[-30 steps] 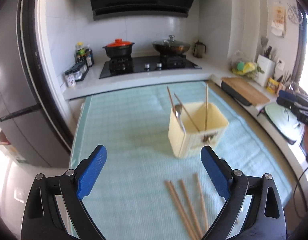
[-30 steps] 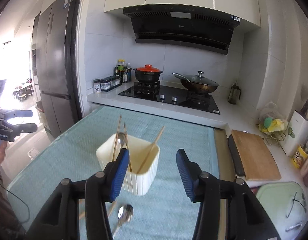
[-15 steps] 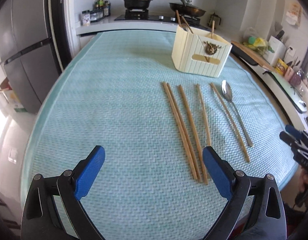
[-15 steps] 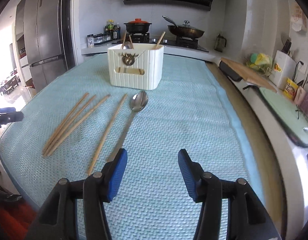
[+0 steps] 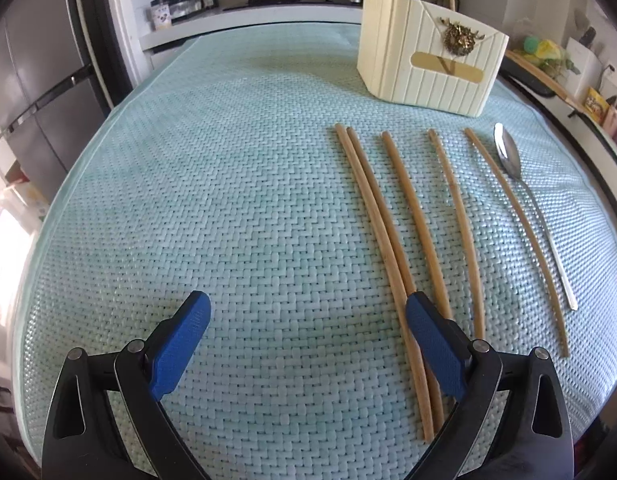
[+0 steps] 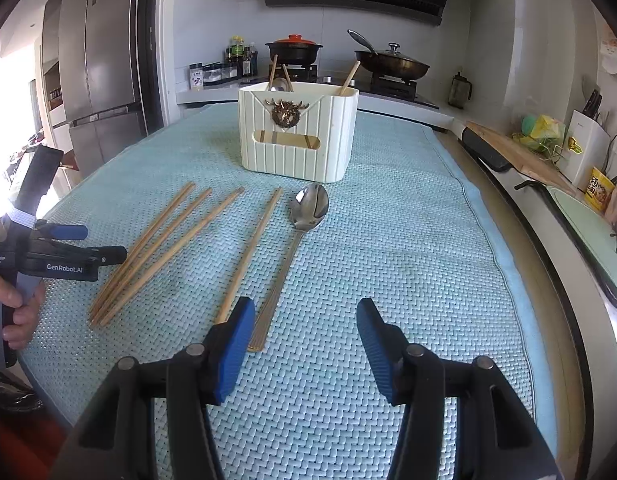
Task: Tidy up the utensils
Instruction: 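Move both tools back over the remaining chopsticks and spoon, then grasp a wooden chopstick with the left tool while the right tool grasps the steel spoon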
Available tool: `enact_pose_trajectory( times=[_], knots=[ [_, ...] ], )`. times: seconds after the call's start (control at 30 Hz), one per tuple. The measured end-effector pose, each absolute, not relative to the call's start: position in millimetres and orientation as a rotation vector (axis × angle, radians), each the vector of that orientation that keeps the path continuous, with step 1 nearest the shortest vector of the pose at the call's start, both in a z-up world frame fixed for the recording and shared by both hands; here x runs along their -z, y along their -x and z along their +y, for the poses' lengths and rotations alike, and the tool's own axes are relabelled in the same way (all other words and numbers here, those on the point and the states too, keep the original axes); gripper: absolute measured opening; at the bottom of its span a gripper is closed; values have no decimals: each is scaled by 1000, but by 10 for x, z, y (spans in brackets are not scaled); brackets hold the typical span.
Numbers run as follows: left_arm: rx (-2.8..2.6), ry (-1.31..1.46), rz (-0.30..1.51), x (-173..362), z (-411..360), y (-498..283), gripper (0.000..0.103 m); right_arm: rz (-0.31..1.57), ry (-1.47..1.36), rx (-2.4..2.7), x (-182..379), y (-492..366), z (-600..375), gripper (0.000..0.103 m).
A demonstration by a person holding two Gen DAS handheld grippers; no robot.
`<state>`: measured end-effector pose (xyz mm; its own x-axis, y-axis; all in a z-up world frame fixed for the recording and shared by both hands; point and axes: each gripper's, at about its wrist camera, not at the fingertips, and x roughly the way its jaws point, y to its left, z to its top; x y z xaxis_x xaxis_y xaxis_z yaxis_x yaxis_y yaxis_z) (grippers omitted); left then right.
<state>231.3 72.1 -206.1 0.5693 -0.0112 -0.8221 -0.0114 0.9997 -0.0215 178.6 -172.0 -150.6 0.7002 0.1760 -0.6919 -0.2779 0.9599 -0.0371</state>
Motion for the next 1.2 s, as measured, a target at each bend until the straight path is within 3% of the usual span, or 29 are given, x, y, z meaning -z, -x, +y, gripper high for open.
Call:
enact_pose_trajectory(
  times=[0.47, 1.2],
  knots=[
    [-37, 21, 987, 2092, 793, -2471, 98, 826, 99, -236, 1640, -1989, -1782, 54],
    [9, -11, 1007, 2111, 901, -3223, 98, 957, 79, -276, 2001, -3152, -1377, 54]
  ],
)
